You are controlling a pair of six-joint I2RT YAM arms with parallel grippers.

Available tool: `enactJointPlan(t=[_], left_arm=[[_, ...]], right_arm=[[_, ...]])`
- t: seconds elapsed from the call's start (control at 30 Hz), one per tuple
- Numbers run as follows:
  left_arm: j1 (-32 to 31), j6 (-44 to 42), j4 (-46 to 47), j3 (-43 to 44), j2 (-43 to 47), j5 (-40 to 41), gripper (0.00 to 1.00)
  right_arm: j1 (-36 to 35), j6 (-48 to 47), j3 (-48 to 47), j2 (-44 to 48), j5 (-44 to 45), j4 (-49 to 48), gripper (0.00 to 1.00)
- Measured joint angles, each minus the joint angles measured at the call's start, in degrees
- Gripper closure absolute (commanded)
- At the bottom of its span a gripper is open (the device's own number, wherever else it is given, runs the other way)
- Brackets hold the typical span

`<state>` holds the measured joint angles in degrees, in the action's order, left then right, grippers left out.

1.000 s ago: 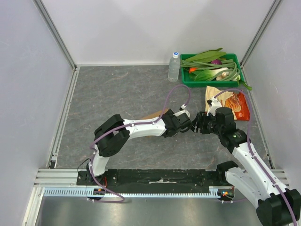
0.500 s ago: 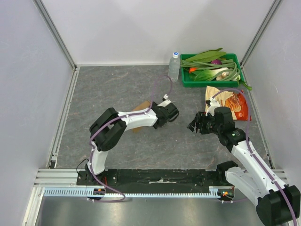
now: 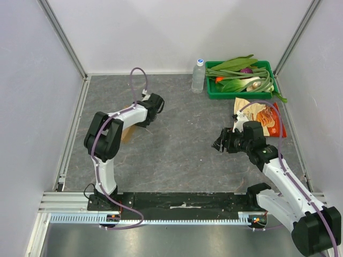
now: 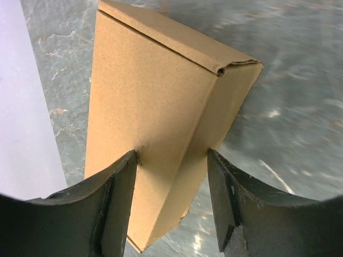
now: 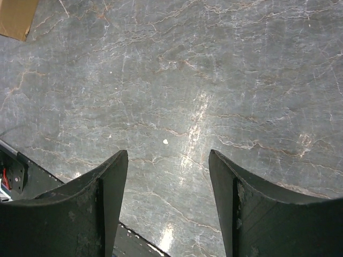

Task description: Fold the paper box

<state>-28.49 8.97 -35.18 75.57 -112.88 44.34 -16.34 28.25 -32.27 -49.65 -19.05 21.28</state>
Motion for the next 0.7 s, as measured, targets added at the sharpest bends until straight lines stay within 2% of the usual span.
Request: enactJointPlan(t=[0.33, 0.7], left_arm=[[15.0, -1.6, 0.6, 1.8, -0.7, -2.0, 0.39], [23.7, -3.3, 0.7, 4.2, -2.0, -2.9, 0.40]], right_arm=[[0.0, -1.4, -0.6, -0.8, -1.9, -0.2, 0.30], [0.0, -3.8, -1.7, -2.8, -2.6, -0.2, 0.30]])
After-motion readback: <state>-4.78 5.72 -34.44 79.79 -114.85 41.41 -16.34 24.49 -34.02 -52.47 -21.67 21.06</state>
